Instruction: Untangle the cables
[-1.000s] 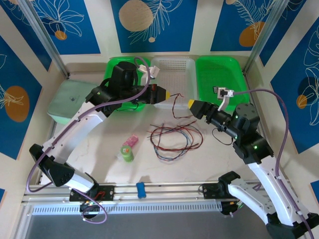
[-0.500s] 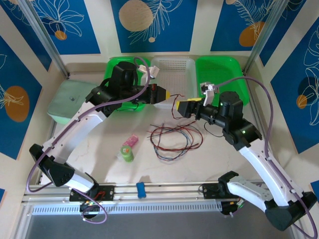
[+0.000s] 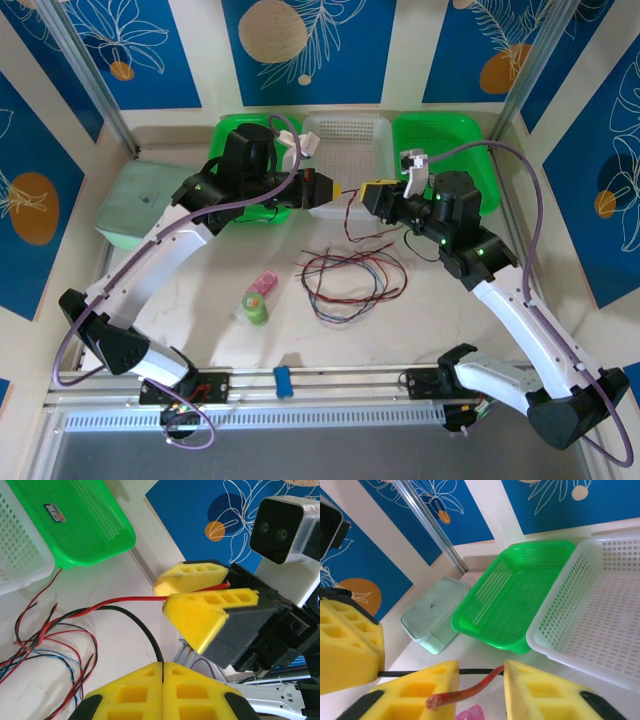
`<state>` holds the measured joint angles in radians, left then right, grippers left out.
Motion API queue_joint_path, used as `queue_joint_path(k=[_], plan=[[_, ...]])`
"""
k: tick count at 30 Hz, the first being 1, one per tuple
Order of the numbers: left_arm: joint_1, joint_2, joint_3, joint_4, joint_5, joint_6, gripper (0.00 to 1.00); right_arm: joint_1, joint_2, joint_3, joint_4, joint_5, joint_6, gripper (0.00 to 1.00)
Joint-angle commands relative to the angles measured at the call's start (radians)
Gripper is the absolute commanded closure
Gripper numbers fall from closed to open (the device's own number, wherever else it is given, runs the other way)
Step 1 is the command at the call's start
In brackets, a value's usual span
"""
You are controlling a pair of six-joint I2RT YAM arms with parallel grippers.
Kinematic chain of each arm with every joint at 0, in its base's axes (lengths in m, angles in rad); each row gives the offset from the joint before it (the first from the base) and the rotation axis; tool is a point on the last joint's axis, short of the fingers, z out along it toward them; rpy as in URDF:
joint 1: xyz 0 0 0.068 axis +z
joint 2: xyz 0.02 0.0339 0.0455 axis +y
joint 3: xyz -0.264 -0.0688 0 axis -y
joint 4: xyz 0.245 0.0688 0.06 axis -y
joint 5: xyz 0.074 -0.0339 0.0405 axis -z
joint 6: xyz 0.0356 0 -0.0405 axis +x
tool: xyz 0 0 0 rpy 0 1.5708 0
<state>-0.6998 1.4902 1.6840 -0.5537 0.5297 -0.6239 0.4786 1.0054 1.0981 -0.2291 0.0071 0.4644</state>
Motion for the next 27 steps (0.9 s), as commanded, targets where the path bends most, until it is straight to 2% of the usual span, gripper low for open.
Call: queue_joint_path(k=[1, 3, 4, 9, 14, 17, 21, 27], plan=[[0.002, -0.008, 0.022, 0.015, -0.001, -0.006, 1.0, 0.0, -0.005, 0.029, 0.016, 0.045, -0.003, 0.88], [0.001, -0.01, 0.022, 0.015, -0.005, -0.004, 1.0, 0.0, -0.01, 0.029, 0.008, 0.055, -0.001, 0.99], [0.002, -0.01, 0.021, 0.015, -0.006, -0.005, 1.0, -0.001, -0.011, 0.029, 0.004, 0.057, -0.003, 1.0], [0.002, -0.018, 0.02, 0.01, -0.019, 0.004, 1.0, -0.003, -0.028, 0.048, -0.023, 0.091, -0.014, 1.0], [0.016, -0.07, -0.005, 0.046, -0.108, 0.017, 1.0, -0.008, -0.072, 0.09, -0.053, 0.176, -0.056, 1.0], [0.038, -0.095, -0.003, 0.066, -0.114, 0.017, 1.0, -0.019, -0.101, 0.13, -0.078, 0.205, -0.074, 1.0], [0.063, -0.088, 0.074, -0.009, -0.115, 0.057, 1.0, -0.021, -0.145, 0.156, -0.09, 0.221, -0.064, 1.0], [0.133, -0.109, 0.13, -0.064, -0.106, 0.089, 1.0, -0.022, -0.202, 0.222, -0.101, 0.321, -0.118, 1.0]])
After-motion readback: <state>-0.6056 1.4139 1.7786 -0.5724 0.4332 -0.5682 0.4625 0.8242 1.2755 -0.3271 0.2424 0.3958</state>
